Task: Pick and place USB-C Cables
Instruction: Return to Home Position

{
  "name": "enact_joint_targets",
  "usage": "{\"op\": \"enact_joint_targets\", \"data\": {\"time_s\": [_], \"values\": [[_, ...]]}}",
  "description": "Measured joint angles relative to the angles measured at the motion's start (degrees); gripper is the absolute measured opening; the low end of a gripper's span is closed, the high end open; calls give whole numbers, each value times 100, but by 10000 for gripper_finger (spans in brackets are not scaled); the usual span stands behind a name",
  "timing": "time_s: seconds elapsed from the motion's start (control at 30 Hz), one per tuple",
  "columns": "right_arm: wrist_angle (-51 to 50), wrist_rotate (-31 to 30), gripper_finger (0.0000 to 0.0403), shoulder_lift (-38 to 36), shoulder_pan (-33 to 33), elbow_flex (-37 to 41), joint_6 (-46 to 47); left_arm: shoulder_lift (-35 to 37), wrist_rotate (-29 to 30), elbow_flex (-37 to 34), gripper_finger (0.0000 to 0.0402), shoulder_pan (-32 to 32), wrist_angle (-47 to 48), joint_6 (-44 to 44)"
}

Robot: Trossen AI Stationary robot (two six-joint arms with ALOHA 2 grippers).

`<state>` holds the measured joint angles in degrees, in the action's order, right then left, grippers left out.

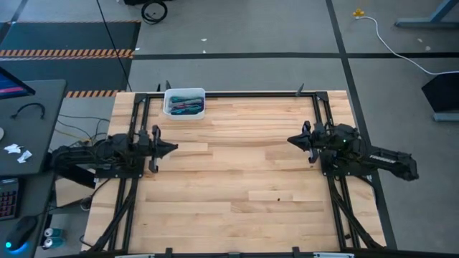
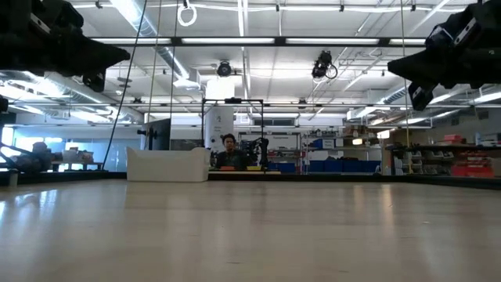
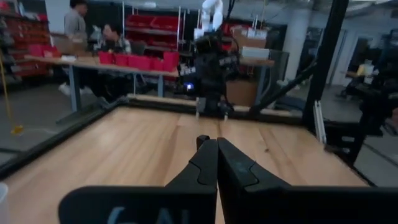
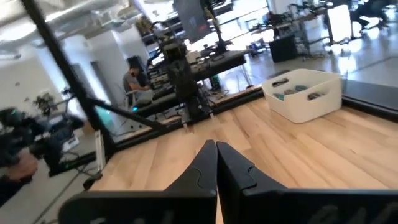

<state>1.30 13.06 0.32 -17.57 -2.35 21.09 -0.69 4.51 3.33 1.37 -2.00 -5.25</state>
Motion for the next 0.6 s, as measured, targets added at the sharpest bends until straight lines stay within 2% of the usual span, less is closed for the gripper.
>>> {"op": "enact_joint_targets", "data": {"time_s": [0.17,0.23,0.37,0.6], "values": [[-245,-1280,0,4,343,2,119,16,40,0,3,0,16,-35],[-344,-1570,0,4,539,4,-18,11,83,0,3,0,22,-29],[-68,-1511,0,12,821,173,-662,11,185,0,3,0,22,75],[-52,-1302,0,9,835,199,-1234,9,190,0,4,0,68,540]]}}
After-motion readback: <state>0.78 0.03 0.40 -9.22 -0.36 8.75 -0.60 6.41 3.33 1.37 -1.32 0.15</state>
